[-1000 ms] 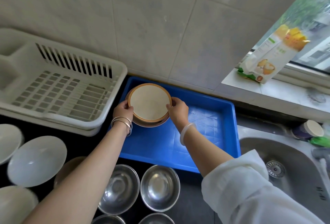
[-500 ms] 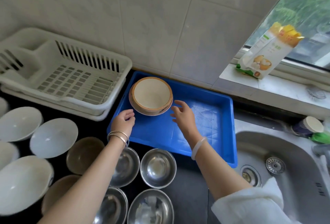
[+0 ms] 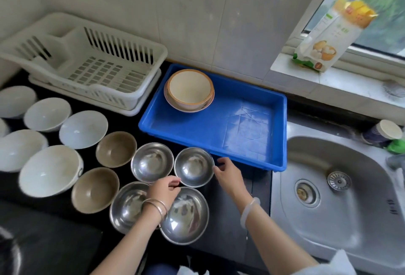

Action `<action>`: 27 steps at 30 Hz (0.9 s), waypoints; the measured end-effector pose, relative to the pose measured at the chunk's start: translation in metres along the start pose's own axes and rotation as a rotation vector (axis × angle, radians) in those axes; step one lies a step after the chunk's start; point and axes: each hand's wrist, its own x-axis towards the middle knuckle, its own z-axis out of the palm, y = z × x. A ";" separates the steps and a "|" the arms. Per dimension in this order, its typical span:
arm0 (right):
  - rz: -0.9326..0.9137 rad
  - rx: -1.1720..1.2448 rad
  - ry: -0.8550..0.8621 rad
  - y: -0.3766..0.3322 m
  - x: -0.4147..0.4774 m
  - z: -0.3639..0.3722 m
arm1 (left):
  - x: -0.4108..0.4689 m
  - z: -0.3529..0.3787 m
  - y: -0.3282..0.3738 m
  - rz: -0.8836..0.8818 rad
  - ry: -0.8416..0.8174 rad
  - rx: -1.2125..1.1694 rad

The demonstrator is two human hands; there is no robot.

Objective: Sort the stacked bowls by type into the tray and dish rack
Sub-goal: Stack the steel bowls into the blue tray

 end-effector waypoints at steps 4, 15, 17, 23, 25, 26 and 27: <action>0.064 0.142 -0.066 0.000 0.003 0.007 | -0.007 0.004 0.001 0.017 0.047 0.159; 0.047 0.210 0.010 0.006 -0.015 -0.017 | -0.003 0.004 -0.001 0.007 0.041 0.216; 0.041 0.191 0.028 0.009 -0.020 -0.026 | -0.002 0.004 0.000 -0.006 0.038 0.187; 0.013 0.213 0.078 0.013 -0.031 -0.051 | 0.000 0.011 0.008 -0.048 0.034 -0.024; 0.004 0.207 0.083 0.012 -0.036 -0.057 | 0.002 0.016 0.011 -0.047 0.034 -0.098; 0.002 0.209 0.083 0.012 -0.038 -0.058 | 0.003 0.018 0.012 -0.056 0.030 -0.143; 0.001 0.207 0.085 0.013 -0.040 -0.058 | 0.003 0.020 0.013 -0.073 0.024 -0.194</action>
